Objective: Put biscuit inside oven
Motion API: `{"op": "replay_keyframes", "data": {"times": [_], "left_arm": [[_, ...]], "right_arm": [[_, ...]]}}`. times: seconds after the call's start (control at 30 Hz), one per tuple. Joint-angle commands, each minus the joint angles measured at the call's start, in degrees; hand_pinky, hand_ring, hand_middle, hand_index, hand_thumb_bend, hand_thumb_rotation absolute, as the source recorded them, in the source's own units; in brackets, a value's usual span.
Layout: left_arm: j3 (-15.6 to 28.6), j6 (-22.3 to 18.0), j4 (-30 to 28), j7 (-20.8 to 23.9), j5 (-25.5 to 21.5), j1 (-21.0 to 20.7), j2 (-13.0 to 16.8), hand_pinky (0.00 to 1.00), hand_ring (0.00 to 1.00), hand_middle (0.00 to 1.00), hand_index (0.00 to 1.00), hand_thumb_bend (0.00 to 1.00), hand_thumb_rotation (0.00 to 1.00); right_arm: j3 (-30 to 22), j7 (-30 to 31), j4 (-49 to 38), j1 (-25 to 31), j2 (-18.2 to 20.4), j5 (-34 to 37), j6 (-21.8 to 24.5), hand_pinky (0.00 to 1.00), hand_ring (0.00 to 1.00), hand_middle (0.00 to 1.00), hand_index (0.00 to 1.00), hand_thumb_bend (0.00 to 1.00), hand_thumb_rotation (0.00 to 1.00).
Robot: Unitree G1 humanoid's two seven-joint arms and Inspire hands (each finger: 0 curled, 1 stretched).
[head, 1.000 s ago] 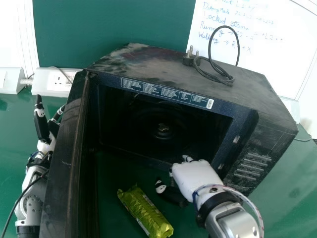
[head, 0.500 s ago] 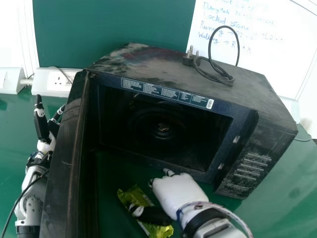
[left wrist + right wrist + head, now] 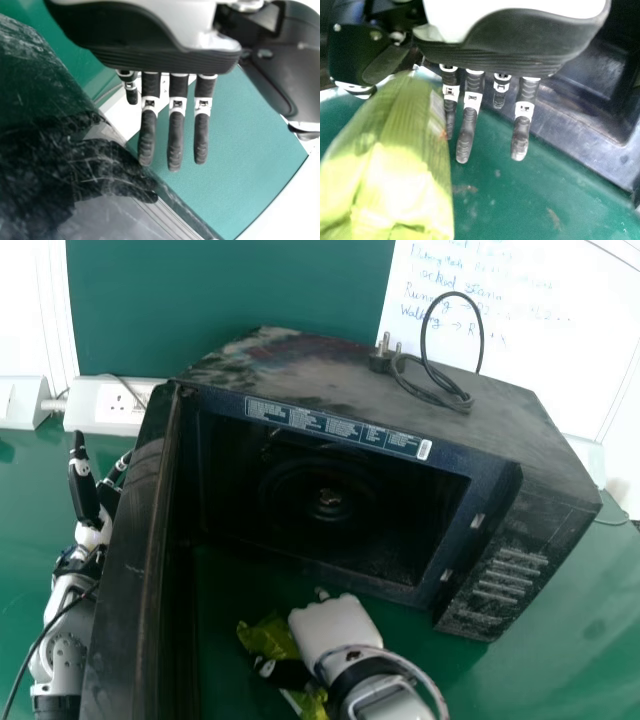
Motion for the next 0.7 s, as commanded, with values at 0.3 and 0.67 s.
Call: {"op": "replay_keyframes", "data": {"times": [0.3, 0.67], "left_arm": [[-0.4, 0.0, -0.5, -1.1, -0.2, 0.1, 0.5, 0.24, 0.32, 0.42, 0.49, 0.52, 0.09], [-0.3, -0.1, 0.0, -1.6, -0.3, -0.2, 0.7, 0.24, 0.32, 0.42, 0.49, 0.52, 0.09]], "right_arm": [[0.1, 3.0, 0.5, 1.6, -0.1, -0.9, 2.0, 0.65, 0.76, 0.82, 0.83, 0.89, 0.37], [-2.9, 13.6, -0.1, -2.9, 0.3, 2.7, 2.9, 0.74, 0.87, 0.92, 0.91, 0.90, 0.44]]}}
